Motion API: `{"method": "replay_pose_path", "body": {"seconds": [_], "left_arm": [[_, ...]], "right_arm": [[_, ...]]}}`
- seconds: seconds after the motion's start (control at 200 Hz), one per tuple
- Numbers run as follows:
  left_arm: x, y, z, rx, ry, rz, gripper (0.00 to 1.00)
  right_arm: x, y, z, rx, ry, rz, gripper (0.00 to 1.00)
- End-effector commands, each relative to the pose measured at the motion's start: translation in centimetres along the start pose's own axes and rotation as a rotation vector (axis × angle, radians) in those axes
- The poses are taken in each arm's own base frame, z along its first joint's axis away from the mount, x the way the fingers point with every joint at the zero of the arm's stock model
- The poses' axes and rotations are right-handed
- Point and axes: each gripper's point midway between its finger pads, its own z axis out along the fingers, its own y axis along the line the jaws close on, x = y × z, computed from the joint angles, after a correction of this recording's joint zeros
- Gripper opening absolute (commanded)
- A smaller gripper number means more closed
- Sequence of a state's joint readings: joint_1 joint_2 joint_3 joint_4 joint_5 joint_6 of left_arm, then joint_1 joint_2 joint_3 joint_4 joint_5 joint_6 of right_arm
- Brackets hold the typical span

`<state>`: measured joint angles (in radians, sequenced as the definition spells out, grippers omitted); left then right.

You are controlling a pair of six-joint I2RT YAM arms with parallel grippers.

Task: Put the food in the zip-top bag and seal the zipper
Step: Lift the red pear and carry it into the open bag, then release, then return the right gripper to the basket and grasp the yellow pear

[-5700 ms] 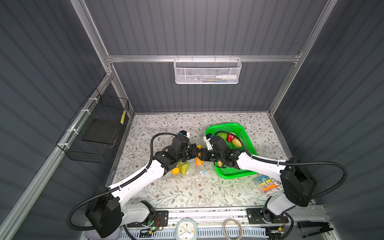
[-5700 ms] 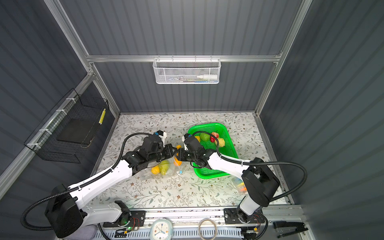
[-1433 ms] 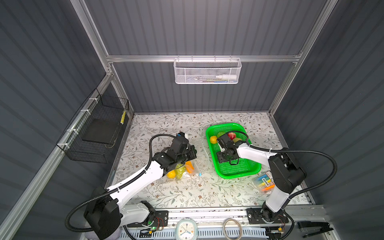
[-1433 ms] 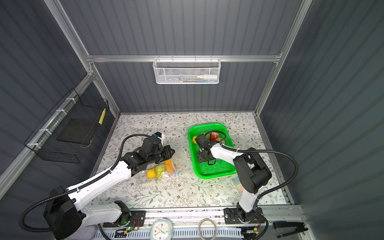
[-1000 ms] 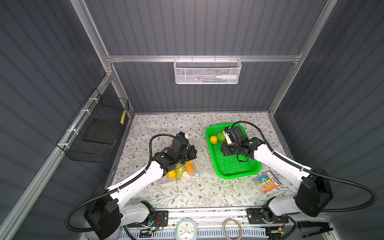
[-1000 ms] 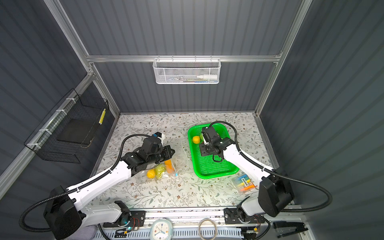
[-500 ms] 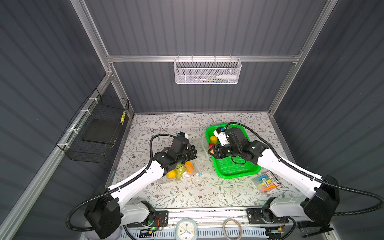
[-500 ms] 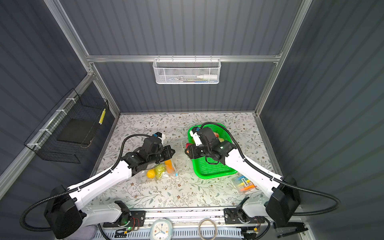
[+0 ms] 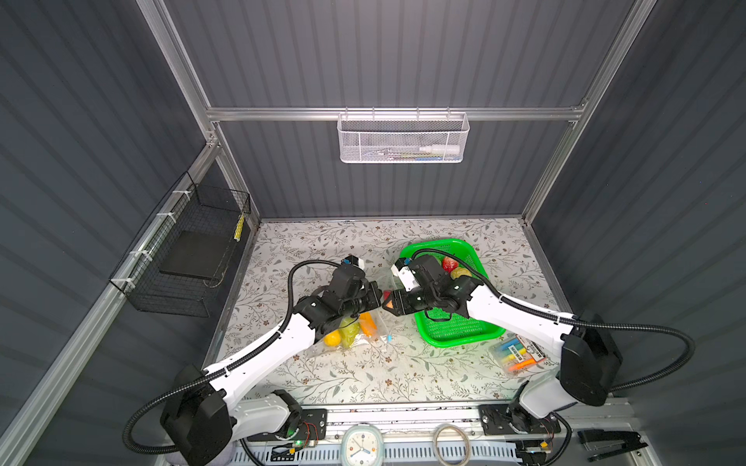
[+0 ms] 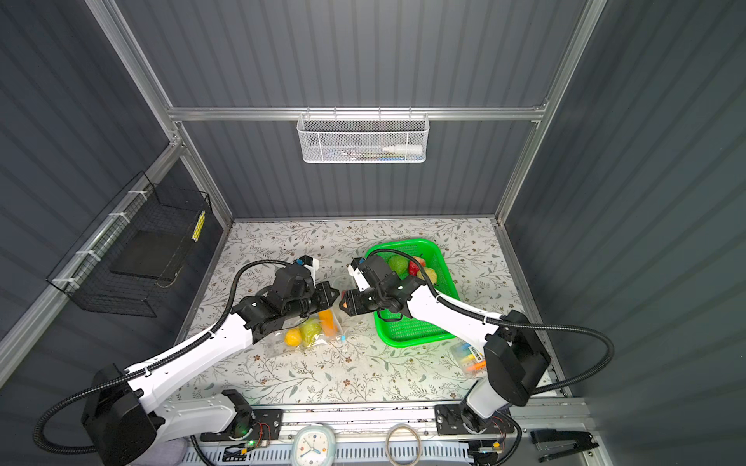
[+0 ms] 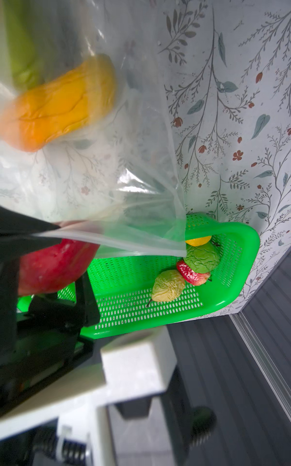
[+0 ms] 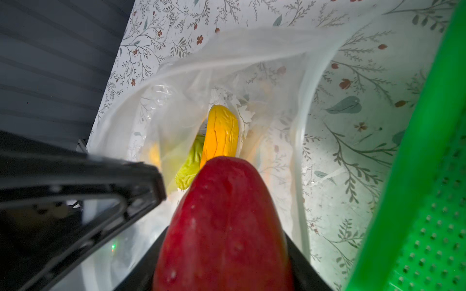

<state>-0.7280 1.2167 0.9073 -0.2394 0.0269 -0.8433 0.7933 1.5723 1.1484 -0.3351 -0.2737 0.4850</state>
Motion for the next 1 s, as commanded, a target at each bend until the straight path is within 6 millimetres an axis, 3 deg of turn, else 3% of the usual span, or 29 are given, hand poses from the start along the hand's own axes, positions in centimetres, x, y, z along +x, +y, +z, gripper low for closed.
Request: {"method": "replay_pose_path", "body": {"seconds": [0.0, 0.185, 0.34, 0.53, 0.78, 0.995], "left_arm": [[0.1, -0.6, -0.5, 0.028, 0.001, -0.001, 0.00], [0.2, -0.6, -0.5, 0.029, 0.002, -0.001, 0.00], [0.1, -0.4, -0.7, 0.023, -0.005, 0.000, 0.00], [0.2, -0.3, -0.7, 0.020, -0.007, 0.001, 0.00], [0.2, -0.1, -0.9, 0.016, -0.014, 0.004, 0.00], [0.2, 0.0, -1.2, 0.013, -0.019, 0.005, 0.00]], "right_arm": [[-1.0, 0.9, 0.7, -0.019, -0.015, 0.002, 0.47], [-0.3, -0.9, 2.5, 0.076, 0.024, 0.022, 0.52], [0.5, -1.3, 3.5, 0.096, 0.057, 0.029, 0.56], [0.3, -0.8, 3.3, 0.081, 0.047, 0.023, 0.73], [-0.9, 0.7, 1.5, 0.036, 0.001, 0.013, 0.76], [-2.8, 0.9, -2.7, 0.065, -0.087, -0.022, 0.80]]}}
